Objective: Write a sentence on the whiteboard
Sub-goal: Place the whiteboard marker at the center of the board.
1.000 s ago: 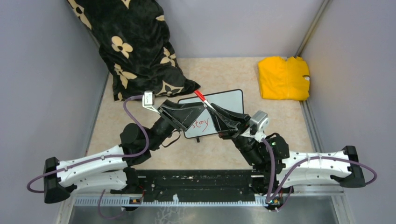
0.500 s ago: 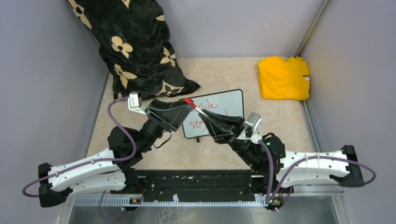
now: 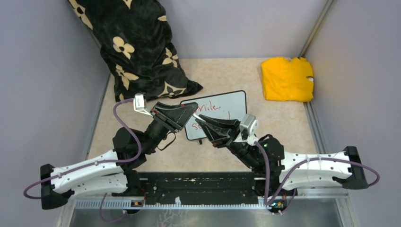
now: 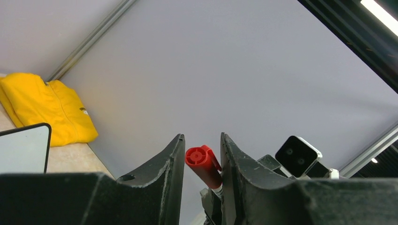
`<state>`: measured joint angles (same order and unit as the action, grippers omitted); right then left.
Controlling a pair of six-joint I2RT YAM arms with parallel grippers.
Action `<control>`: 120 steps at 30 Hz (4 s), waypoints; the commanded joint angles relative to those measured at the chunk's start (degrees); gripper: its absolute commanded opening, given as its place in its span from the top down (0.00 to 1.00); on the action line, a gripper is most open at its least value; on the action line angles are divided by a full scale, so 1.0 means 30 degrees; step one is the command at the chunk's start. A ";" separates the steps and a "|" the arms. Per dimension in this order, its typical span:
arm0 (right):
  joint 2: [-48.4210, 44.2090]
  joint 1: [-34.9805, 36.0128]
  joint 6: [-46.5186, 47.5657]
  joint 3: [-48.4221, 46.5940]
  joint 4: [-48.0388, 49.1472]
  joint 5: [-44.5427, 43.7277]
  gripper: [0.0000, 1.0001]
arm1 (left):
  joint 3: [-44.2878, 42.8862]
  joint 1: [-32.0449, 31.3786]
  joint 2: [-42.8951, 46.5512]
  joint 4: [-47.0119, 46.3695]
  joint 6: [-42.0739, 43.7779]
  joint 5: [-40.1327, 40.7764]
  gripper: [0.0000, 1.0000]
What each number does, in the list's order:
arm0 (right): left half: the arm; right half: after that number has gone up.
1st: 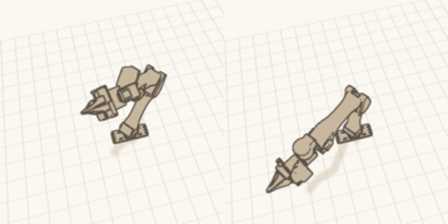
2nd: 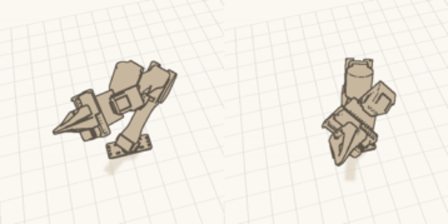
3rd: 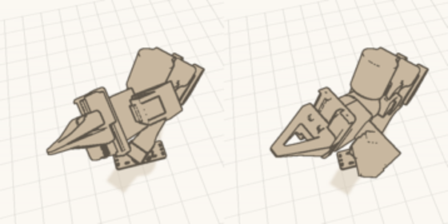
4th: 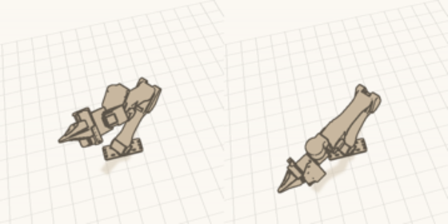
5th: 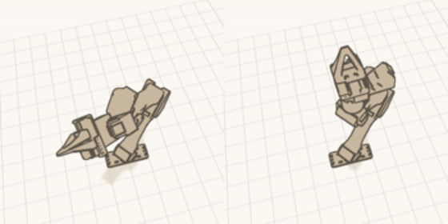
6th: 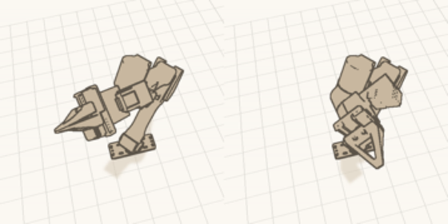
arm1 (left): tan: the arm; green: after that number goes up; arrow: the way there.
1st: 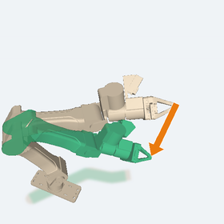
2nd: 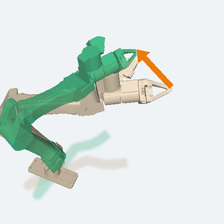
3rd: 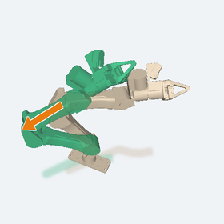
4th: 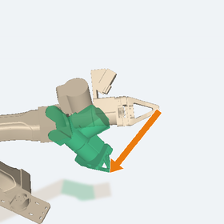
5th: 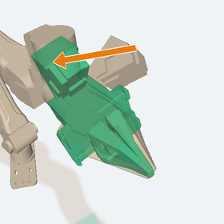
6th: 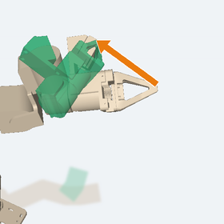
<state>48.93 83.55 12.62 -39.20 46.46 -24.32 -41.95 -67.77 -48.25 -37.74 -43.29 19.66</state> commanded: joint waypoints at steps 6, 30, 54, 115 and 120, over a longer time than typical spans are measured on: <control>0.0769 -0.0105 0.0074 -0.2796 -0.1923 0.0499 1.00 | 0.0665 -0.0057 -0.0688 -0.1673 -0.0757 -0.0318 0.78; -0.0056 -0.0102 0.0450 -0.2977 -0.3358 -0.0180 1.00 | 0.0001 -0.0057 -0.0357 -0.0392 -0.0059 -0.0158 0.34; -0.0782 -0.0109 -0.0131 -0.1867 -0.2209 0.0492 1.00 | -0.0503 -0.0059 0.0862 -0.0459 0.1218 0.0583 0.32; -0.0156 -0.0091 0.0247 -0.1259 -0.0010 -0.0530 1.00 | 0.0090 -0.0057 -0.0088 -0.1656 -0.0067 -0.0973 0.44; -0.0108 -0.0105 0.0116 -0.1318 -0.0146 -0.0479 1.00 | -0.0158 -0.0059 -0.0460 -0.1707 -0.0073 -0.1309 0.50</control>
<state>48.53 83.44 13.82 -41.89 44.69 -26.44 -40.38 -67.77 -49.12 -42.37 -44.66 17.15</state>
